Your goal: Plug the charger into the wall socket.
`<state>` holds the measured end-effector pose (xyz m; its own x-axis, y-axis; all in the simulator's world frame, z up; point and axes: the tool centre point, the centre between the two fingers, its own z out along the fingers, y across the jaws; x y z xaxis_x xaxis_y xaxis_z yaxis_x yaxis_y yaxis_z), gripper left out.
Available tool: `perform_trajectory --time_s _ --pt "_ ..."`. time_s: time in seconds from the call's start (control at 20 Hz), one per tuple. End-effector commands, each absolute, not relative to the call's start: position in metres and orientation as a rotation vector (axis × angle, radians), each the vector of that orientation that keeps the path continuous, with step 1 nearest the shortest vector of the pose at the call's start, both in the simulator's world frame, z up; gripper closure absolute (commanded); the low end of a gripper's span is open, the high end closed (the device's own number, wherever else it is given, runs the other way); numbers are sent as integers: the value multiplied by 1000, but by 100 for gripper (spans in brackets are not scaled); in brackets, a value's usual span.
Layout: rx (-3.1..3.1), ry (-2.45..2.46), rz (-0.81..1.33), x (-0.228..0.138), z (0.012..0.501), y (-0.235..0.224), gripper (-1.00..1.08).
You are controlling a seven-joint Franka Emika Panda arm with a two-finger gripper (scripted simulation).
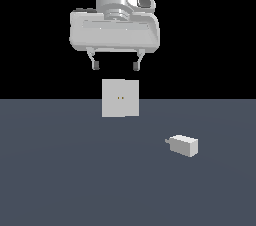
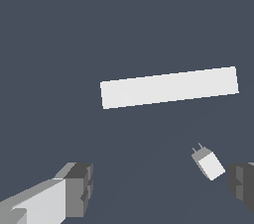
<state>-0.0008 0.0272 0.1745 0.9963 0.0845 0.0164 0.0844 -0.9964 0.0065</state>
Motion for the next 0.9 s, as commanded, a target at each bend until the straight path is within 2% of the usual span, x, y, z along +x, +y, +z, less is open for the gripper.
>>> perform_trajectory --time_s 0.0,0.85 --pt "3133 133 26 -1 174 27 -92" --pt "3140 302 136 -22 157 4 -92"
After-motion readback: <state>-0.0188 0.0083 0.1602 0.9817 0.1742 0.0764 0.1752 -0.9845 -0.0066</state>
